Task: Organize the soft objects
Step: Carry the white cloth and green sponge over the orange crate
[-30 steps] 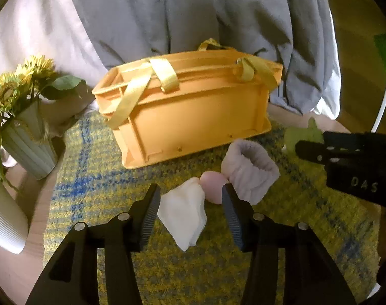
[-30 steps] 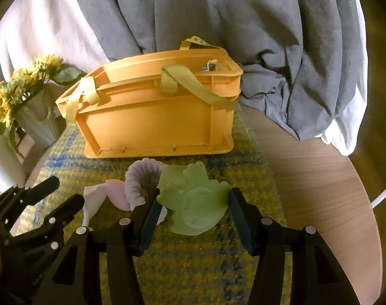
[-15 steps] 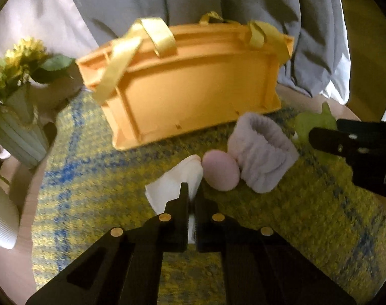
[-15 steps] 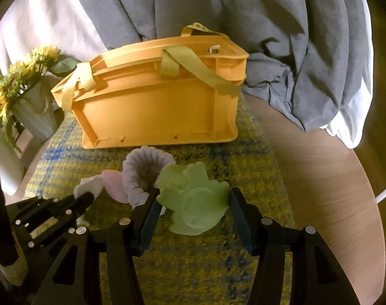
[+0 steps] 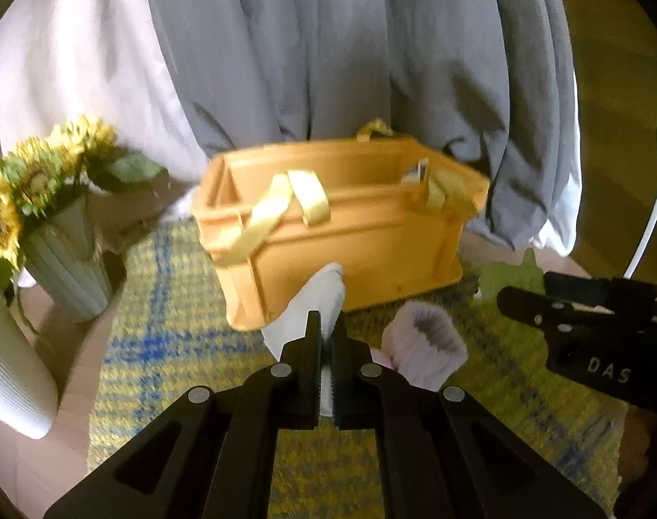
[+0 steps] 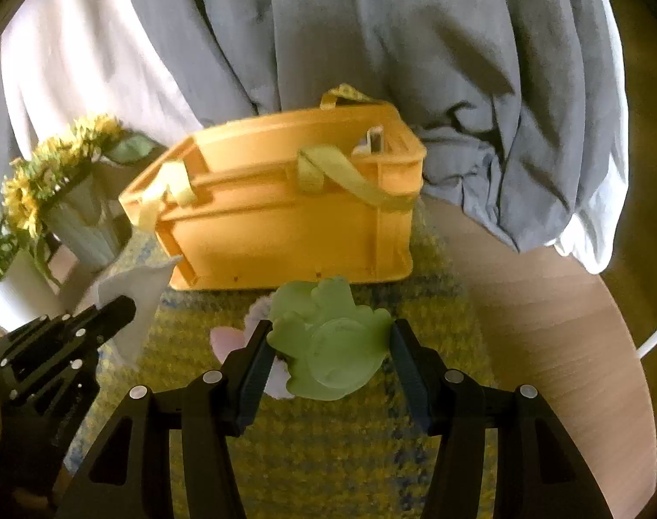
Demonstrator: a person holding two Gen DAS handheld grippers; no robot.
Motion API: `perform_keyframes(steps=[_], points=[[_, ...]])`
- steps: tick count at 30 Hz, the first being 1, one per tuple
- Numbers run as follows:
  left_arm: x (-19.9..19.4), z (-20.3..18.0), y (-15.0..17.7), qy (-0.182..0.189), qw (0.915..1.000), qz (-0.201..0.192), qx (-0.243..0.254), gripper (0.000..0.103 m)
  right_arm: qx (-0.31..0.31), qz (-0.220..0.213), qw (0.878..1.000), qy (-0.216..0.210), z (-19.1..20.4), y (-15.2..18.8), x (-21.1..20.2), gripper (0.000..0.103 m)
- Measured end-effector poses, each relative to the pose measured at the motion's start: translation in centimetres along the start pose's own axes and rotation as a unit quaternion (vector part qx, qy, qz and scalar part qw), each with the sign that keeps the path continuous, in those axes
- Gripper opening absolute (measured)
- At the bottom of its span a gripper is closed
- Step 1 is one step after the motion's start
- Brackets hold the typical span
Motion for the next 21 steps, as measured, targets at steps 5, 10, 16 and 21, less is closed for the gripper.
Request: perform_keyframes(steps=[5,10,16,21], points=[[-1.8,0.6,-1.9,-0.001,0.9993,-0.034,-0.011,0.005,-0.007,-0.028,1.0,-0.004,0.9,-1.5,-1.4,0.055],[-3.4,1.5,-3.8,0.002,0.9974,-0.068,-0.027,0.005,-0.014,-0.059,0.998,-0.009,1.8,-3.2,-2.8,0.055],[-5.0,2.3,-6.1,-0.004,0.9937,-0.106,-0.037,0.005,-0.024,-0.095,0.995,-0.015,2.9,-5.1,-4.1,0.055],[-5.7,2.9,-7.8,-0.003,0.9905,-0.131,-0.043,0.005,-0.031,-0.124,0.992,-0.02,3.7,-6.8,-5.1,0.055]])
Point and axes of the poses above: each gripper's, at about its wrist camera, not at the fingertips, and x roughly the way its jaws point, z to its left, y to its underside, the point moved 7 cm from there along x, roughly the way its jaws point, and after that the axes turned 14 degrees about -y, right-handed, at the moved point
